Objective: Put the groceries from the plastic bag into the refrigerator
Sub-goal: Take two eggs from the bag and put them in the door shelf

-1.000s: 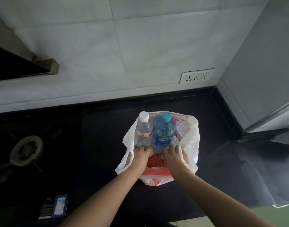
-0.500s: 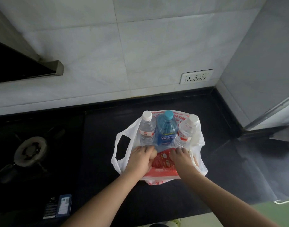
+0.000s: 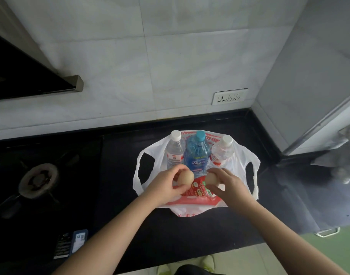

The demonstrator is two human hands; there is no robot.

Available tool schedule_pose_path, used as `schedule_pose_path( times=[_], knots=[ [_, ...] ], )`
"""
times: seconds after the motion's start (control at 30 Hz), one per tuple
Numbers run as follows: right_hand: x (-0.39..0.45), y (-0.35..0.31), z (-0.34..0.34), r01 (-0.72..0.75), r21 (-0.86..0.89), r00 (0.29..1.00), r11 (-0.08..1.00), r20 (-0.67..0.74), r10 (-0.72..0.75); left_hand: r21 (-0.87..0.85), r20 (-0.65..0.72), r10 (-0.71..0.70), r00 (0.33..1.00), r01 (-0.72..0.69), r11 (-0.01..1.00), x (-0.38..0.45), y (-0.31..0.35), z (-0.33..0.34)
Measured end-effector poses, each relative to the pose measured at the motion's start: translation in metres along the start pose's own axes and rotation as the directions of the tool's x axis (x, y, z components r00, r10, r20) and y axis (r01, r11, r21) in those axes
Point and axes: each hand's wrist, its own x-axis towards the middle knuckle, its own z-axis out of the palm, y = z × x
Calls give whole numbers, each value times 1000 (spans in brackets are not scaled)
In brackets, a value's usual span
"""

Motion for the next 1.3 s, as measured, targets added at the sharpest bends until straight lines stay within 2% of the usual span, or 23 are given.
schedule_pose_path(
  times=[0.07,0.13,0.23,0.33,0.4,0.47,0.67,0.73,0.87,0.97,1.23,1.3],
  knots=[
    [-8,-16,-7,-79,186,997,979,-6,82,-169,-45,-71,996,63,984,-11,5,-5],
    [-15,-30,-12,-151,361,987,920,5,160,-399,-48,-157,986,125,908,-22,9,-9],
    [-24,-50,-18,-182,580,978,794,27,205,-695,-39,-250,967,154,703,-38,13,-11],
    [-35,-67,-14,-204,810,962,550,61,267,-886,-3,-270,963,123,446,-54,19,-19],
    [-40,-74,-11,-202,907,951,369,92,295,-935,2,-267,964,96,341,-65,22,-27],
    [-45,-80,-9,-194,953,947,232,120,298,-957,-2,-252,968,71,283,-78,25,-35],
    [-58,-96,1,-162,981,944,-109,186,273,-959,-49,-196,979,9,285,-111,32,-57],
    [-61,-97,4,-171,975,946,-141,203,255,-953,-70,-212,975,-3,303,-120,33,-57],
    [-66,-102,8,-270,950,935,-157,298,193,-967,-151,-273,950,-85,242,-143,38,-54],
    [-69,-104,7,-344,921,922,-183,368,119,-960,-212,-342,916,-130,247,-165,46,-49],
    [-80,-114,22,-540,823,839,-175,543,-39,-938,-345,-595,726,-249,240,-235,59,-7],
    [-87,-121,34,-605,788,796,-117,601,-72,-930,-367,-649,666,-289,229,-257,59,5]
  ],
)
